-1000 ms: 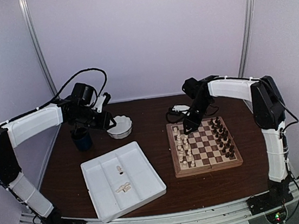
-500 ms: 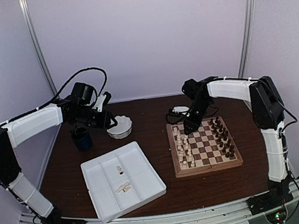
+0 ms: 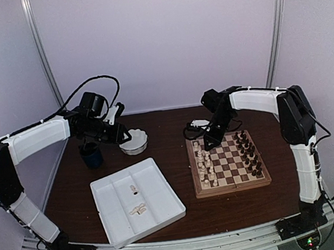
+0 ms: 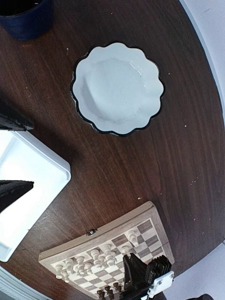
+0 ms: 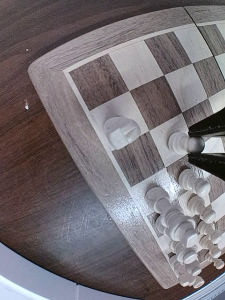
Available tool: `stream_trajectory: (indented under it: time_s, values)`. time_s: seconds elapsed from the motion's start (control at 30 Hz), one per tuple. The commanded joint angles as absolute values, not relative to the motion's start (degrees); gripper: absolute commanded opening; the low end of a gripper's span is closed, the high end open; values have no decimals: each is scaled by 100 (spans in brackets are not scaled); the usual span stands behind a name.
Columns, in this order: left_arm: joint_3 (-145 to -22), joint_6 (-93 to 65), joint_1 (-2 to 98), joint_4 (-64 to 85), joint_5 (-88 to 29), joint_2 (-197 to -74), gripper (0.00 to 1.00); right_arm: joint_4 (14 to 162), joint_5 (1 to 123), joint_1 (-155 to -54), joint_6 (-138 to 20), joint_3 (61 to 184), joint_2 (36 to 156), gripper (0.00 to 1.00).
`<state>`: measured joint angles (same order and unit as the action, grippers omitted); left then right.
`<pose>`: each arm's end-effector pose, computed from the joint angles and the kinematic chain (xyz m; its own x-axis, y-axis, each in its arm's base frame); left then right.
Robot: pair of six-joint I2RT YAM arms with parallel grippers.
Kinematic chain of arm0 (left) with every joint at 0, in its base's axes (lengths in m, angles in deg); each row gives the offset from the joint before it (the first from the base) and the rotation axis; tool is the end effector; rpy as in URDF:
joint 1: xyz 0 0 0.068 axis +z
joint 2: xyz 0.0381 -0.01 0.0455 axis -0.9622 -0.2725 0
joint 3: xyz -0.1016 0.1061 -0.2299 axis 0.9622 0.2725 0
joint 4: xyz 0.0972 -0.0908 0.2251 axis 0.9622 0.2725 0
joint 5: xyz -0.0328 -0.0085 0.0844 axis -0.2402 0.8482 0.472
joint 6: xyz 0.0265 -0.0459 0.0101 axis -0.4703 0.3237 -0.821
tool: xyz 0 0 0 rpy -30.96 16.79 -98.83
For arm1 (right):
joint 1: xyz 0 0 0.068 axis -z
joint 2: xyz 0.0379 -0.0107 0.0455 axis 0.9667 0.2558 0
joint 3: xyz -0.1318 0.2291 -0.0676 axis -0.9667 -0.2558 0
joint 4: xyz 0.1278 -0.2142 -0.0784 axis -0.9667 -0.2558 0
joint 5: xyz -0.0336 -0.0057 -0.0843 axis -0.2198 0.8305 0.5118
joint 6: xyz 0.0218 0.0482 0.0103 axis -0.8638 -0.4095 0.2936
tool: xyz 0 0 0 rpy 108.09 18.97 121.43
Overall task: Set up the chess pieces on the board
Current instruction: Adjust the pawn at c2.
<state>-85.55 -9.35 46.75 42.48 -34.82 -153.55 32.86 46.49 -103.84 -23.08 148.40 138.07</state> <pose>0.3130 -0.1718 0.2743 -0.8017 0.1137 -0.5868 0.3779 0.8570 -0.3503 0.3772 0.2222 0.1961 -0.4972 -0.7812 -0.3776 -0.8674 0.4382 0.2356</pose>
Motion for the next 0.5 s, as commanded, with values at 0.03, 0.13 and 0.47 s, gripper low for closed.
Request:
stream_trajectory:
  time_s: [0.03, 0.13, 0.47]
  values:
    - [-8675, -912, 4694, 4077, -3591, -15205, 36, 3195, 4615, -10479, -2316, 14998, 13910, 12]
    - [-8675, -912, 4694, 4079, -3620, -15205, 36, 3204, 4633, -10497, -2316, 14980, 13911, 12]
    - [-8670, -903, 4694, 4076, -3644, -15216, 36, 3249, 4836, -10497, -2349, 14956, 13879, 12]
